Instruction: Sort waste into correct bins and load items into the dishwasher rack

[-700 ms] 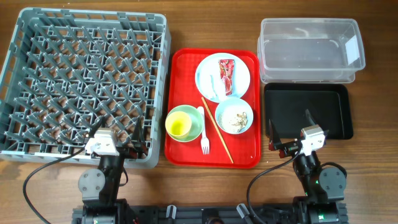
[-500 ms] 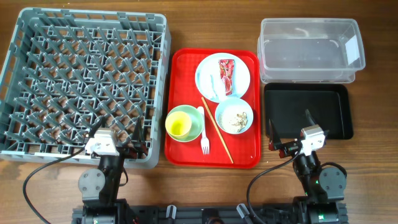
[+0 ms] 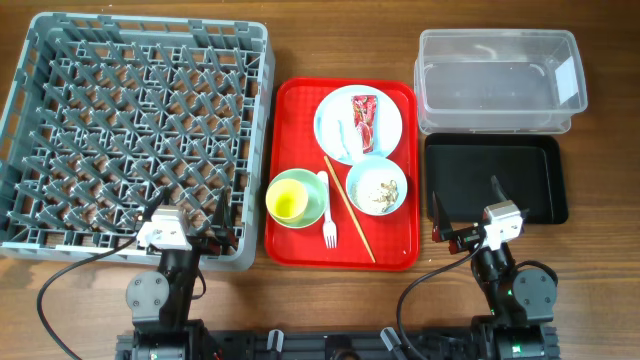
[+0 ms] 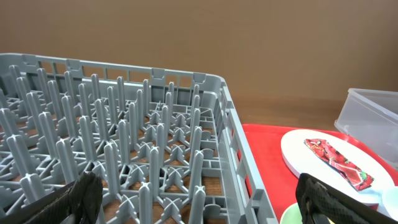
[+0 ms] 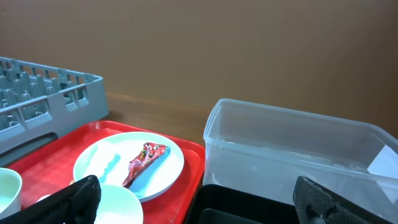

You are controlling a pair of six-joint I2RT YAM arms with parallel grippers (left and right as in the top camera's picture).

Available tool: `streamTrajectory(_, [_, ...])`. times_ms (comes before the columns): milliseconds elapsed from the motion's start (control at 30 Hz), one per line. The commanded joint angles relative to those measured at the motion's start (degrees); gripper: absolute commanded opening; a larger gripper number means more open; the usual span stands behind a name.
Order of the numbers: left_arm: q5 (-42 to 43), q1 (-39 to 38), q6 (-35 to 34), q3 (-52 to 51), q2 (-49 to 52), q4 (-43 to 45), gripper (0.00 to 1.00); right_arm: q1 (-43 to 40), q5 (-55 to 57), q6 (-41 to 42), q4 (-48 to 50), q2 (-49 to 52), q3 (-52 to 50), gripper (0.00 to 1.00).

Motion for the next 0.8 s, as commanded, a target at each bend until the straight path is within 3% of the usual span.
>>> streamTrajectory(0, [0.1, -0.2, 1.1, -0.3, -0.4, -0.1, 1.00, 0.1, -0.3, 0.7, 0.2, -0.4, 0.0, 1.00])
streamTrajectory(333, [1.6, -0.2, 1.1, -0.3, -0.4, 0.2, 1.00, 0.2, -1.0, 1.2, 0.2, -0.3, 0.0, 1.00])
streamTrajectory(433, [1.1, -0.2, 1.1, -0.3, -0.3, 0.1, 1.00, 0.1, -0.9, 5.7, 0.2, -0.1, 0.0, 1.00])
streamTrajectory(533, [-0.3, -0.2, -4.1, 1.5, 0.8, -1.0, 1.00, 0.1, 1.1, 6.3, -0.4, 0.5, 2.0, 1.00])
streamTrajectory(667, [-1.0, -0.2, -6.8, 11.0, 12.9, -6.1, 1.00, 0.1, 4.7, 12.9, -5.7, 10.0, 10.5, 1.00])
streamTrajectory(767, [-1.0, -0.2, -6.4, 24.9, 28.5, -15.2, 1.00, 0.1, 1.9, 15.7, -11.8, 23.6, 21.5, 1.00])
